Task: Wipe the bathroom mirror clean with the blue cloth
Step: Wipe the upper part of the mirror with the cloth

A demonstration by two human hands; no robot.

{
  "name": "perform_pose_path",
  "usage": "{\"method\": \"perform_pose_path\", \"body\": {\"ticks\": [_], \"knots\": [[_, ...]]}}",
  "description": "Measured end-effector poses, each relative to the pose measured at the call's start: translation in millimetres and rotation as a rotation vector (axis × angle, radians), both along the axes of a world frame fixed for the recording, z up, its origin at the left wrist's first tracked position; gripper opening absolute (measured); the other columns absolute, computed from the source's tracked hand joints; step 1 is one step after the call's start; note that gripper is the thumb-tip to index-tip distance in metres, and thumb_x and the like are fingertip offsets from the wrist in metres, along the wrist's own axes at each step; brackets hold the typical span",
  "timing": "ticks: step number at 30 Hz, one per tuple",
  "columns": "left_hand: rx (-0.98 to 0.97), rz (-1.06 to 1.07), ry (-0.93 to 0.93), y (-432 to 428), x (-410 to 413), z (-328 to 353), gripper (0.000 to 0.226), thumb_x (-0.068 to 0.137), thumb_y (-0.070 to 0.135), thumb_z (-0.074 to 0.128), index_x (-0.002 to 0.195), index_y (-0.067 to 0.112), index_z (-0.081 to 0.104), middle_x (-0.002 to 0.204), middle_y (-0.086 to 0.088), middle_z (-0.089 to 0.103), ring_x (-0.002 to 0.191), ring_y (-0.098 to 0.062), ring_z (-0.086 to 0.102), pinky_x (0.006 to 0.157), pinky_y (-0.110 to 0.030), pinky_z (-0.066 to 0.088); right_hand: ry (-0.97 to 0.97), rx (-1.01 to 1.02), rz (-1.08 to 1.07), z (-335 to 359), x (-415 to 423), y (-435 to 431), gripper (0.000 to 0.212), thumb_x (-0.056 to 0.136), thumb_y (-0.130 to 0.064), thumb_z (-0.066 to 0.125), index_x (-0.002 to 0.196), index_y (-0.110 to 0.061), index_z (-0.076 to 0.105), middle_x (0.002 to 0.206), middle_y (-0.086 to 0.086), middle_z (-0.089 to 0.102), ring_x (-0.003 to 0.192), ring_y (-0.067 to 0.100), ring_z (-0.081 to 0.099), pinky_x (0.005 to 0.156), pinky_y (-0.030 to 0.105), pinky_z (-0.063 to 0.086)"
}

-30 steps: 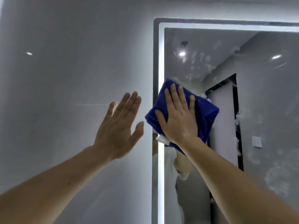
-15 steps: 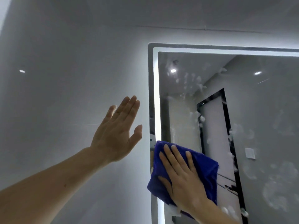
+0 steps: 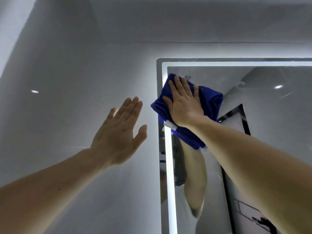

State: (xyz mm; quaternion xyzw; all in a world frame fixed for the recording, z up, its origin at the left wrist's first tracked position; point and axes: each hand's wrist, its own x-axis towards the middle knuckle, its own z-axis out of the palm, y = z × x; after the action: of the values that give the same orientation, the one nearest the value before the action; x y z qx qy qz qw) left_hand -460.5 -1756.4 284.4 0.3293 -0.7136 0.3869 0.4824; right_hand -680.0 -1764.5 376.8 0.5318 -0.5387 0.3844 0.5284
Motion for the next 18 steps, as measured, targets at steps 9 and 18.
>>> {"method": "perform_pose_path", "body": {"ticks": [9, 18], "knots": [[0.018, -0.025, 0.059, 6, 3, 34, 0.071, 0.085, 0.062, -0.005, 0.147, 0.031, -0.023, 0.154, 0.018, -0.024, 0.145, 0.0, -0.021, 0.115, -0.024, -0.013, 0.027, -0.031, 0.01, -28, 7, -1, 0.07, 0.097, -0.059, 0.004, 0.154, -0.02, -0.004, 0.163, -0.001, -0.009, 0.149, 0.019, -0.012, 0.115, 0.043, -0.015], [0.013, -0.039, 0.026, 3, -6, 39, 0.068, 0.092, 0.063, -0.007, 0.151, 0.032, -0.019, 0.16, 0.015, -0.018, 0.142, 0.003, -0.022, 0.114, -0.022, -0.014, 0.15, 0.087, -0.012, -84, -16, 9, 0.064, 0.096, -0.056, -0.007, 0.152, -0.026, -0.016, 0.158, -0.009, -0.026, 0.145, 0.012, -0.023, 0.115, 0.039, -0.021]]}}
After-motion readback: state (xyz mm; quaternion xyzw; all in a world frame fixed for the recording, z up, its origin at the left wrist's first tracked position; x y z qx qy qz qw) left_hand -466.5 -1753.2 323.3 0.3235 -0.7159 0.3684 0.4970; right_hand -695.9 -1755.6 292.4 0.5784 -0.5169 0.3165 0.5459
